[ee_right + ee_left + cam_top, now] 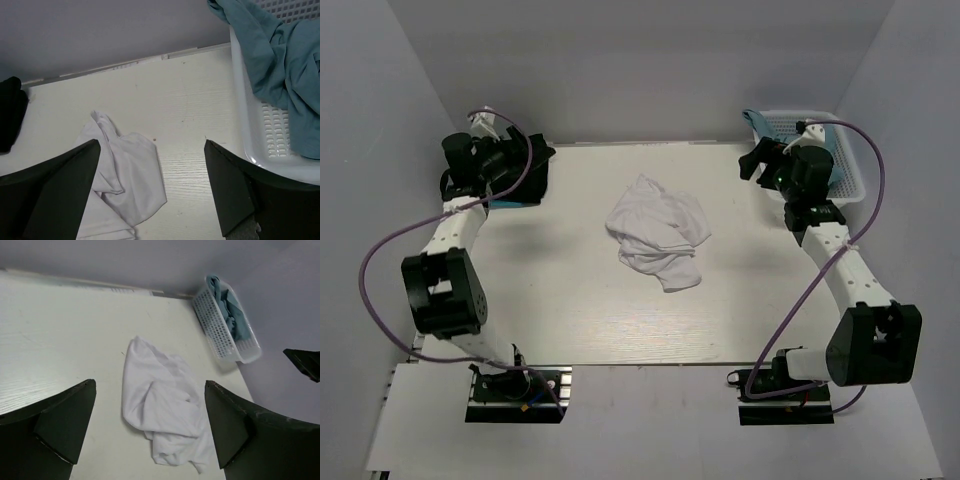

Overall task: Fold and stack the t-shirts
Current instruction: Flatten out the tshirt

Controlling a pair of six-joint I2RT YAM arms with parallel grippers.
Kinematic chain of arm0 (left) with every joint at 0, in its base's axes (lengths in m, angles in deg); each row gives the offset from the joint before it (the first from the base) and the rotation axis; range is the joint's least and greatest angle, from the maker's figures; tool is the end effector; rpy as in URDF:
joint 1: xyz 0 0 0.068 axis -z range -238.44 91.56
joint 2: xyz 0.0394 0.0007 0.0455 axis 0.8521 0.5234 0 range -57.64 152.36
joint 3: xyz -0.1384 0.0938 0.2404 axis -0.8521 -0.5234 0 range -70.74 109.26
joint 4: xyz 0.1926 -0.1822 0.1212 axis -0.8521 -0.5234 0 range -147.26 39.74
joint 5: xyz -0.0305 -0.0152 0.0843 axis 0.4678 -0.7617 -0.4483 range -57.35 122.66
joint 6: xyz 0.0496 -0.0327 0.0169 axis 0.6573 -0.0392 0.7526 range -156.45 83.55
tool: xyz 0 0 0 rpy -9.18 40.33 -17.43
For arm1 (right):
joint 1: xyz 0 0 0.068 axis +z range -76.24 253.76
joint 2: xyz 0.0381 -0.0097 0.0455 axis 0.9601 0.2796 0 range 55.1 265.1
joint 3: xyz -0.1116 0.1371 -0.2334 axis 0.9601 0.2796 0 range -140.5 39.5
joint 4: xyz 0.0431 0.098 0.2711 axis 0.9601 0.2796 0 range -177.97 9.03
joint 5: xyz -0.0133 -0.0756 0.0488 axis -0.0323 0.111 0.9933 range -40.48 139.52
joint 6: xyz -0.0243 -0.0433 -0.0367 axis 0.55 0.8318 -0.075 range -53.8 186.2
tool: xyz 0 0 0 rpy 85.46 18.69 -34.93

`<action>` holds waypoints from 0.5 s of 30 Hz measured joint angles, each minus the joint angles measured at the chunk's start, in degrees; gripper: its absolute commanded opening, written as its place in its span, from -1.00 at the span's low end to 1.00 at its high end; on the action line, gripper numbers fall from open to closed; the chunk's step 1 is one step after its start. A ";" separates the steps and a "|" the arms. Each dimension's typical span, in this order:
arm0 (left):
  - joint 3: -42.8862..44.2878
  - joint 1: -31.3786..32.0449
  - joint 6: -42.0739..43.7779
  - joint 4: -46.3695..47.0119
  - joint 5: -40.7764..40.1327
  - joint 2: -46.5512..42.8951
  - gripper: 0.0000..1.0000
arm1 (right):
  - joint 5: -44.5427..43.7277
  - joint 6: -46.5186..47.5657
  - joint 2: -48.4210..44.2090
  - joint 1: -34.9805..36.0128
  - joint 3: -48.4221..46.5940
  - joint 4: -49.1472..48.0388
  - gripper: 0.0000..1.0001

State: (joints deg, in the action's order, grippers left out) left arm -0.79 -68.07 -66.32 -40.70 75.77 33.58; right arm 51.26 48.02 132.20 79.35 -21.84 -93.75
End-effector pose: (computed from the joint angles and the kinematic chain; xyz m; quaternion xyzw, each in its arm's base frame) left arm 0.4111 0.0374 0.3316 -0.0254 0.7572 -0.3837 0.5280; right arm 0.3561 0.0362 0.3526 0.0743 0.7623 0.1437 0.6267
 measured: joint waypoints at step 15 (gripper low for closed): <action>13.97 5.51 -8.81 -1.64 14.19 24.57 0.98 | -1.09 3.28 6.45 2.14 -2.05 13.25 0.81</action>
State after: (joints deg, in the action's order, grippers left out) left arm 13.18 -62.56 -75.13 -42.34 89.95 58.15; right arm 50.17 51.30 138.65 81.49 -23.89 -80.50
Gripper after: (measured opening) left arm 0.989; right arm 0.905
